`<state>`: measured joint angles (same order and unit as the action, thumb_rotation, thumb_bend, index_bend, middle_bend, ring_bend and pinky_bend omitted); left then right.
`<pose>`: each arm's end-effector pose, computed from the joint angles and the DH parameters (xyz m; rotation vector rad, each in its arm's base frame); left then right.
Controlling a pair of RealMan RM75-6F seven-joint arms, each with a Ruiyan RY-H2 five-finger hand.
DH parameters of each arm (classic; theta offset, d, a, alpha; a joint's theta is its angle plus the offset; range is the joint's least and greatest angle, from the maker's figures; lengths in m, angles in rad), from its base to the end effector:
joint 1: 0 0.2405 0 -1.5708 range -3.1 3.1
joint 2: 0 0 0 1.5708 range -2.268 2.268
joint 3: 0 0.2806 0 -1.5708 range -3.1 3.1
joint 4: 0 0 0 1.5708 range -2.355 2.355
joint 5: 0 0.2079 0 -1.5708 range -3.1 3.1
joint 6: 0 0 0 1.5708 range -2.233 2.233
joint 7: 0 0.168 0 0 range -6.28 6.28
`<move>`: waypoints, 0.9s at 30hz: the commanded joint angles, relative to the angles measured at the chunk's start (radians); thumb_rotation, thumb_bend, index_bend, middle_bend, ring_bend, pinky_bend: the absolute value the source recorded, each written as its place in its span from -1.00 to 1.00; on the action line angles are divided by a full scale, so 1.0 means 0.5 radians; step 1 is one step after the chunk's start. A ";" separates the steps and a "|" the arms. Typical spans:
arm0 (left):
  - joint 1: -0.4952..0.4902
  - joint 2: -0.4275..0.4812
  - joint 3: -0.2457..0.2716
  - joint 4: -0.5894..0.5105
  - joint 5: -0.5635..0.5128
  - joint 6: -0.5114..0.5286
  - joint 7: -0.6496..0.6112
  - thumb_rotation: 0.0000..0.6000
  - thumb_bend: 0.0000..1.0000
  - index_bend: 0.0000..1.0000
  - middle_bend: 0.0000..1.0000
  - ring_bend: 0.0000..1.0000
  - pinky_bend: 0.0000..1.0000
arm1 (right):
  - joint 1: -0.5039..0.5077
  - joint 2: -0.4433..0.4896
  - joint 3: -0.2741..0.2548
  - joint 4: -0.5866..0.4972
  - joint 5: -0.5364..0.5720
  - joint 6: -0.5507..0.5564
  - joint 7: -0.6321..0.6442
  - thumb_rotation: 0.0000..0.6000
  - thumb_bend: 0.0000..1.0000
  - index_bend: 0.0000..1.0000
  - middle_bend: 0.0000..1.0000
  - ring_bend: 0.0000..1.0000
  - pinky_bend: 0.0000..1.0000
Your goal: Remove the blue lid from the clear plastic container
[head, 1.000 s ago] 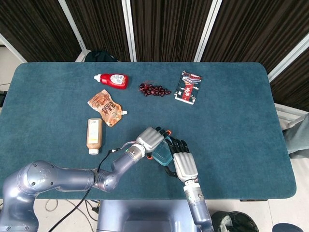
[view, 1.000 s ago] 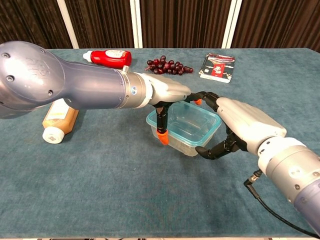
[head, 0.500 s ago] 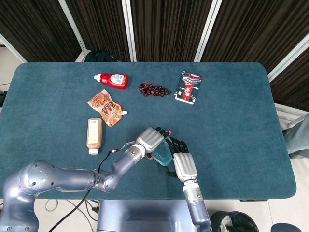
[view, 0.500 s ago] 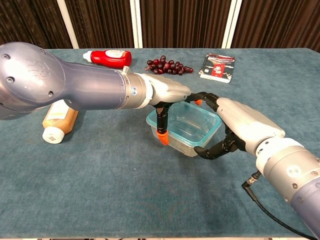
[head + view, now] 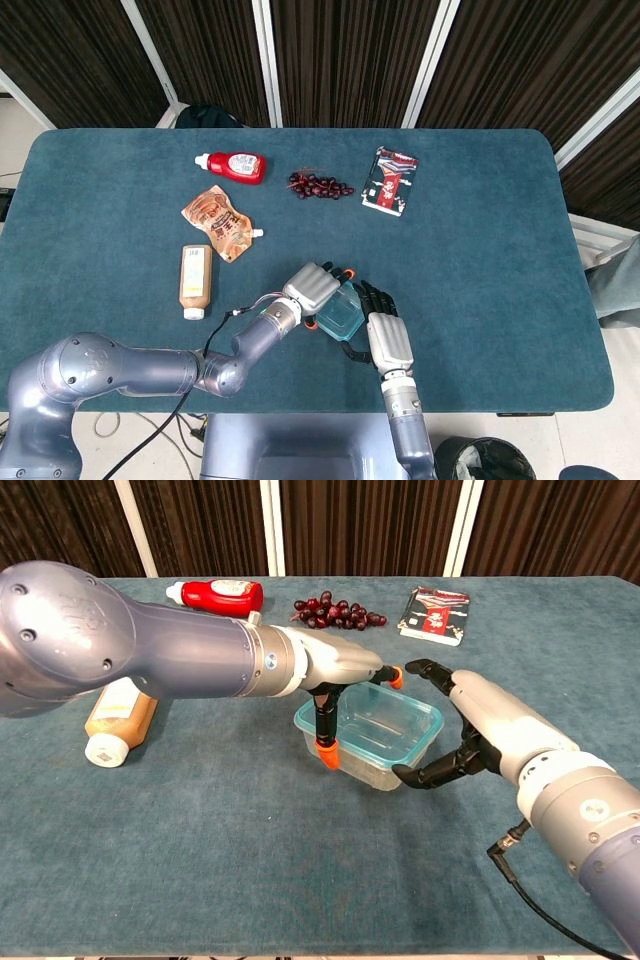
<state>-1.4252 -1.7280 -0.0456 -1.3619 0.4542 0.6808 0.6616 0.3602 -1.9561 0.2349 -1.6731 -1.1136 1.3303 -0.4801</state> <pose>0.0033 0.3946 -0.1341 -2.3609 -0.7502 -0.5703 -0.1376 -0.2671 -0.0797 1.3247 -1.4291 1.1448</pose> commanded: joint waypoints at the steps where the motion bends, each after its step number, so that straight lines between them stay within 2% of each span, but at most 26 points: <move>1: -0.015 0.010 0.008 0.001 -0.018 -0.026 0.007 1.00 -0.97 -1.00 -0.48 -0.47 -0.24 | -0.005 -0.010 -0.013 0.042 -0.069 0.023 0.076 1.00 -0.22 -1.00 -1.00 -1.00 -1.00; 7: -0.054 0.037 0.019 0.009 -0.063 -0.101 0.011 1.00 -0.97 -1.00 -0.51 -0.50 -0.33 | -0.009 -0.007 -0.053 0.124 -0.192 0.047 0.197 1.00 -0.21 -1.00 -1.00 -1.00 -1.00; 14: -0.107 0.041 0.040 0.037 -0.091 -0.187 0.008 1.00 -0.97 -1.00 -0.51 -0.50 -0.33 | -0.010 -0.001 -0.118 0.265 -0.370 0.082 0.352 1.00 -0.21 -1.00 -1.00 -1.00 -1.00; 21: -0.141 0.019 0.051 0.075 -0.085 -0.240 -0.027 1.00 -0.97 -1.00 -0.52 -0.51 -0.33 | -0.009 0.003 -0.146 0.364 -0.450 0.094 0.424 1.00 -0.22 -1.00 -1.00 -1.00 -1.00; 27: -0.152 0.017 0.050 0.090 -0.074 -0.269 -0.081 1.00 -0.97 -1.00 -0.64 -0.67 -0.41 | 0.007 0.031 -0.186 0.455 -0.542 0.096 0.426 1.00 -0.21 -1.00 -1.00 -1.00 -1.00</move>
<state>-1.5002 -1.7202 -0.0203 -1.3179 0.4173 0.5505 0.6259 0.3605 -1.9456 0.1501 -1.4588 -1.3713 1.3775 -0.2679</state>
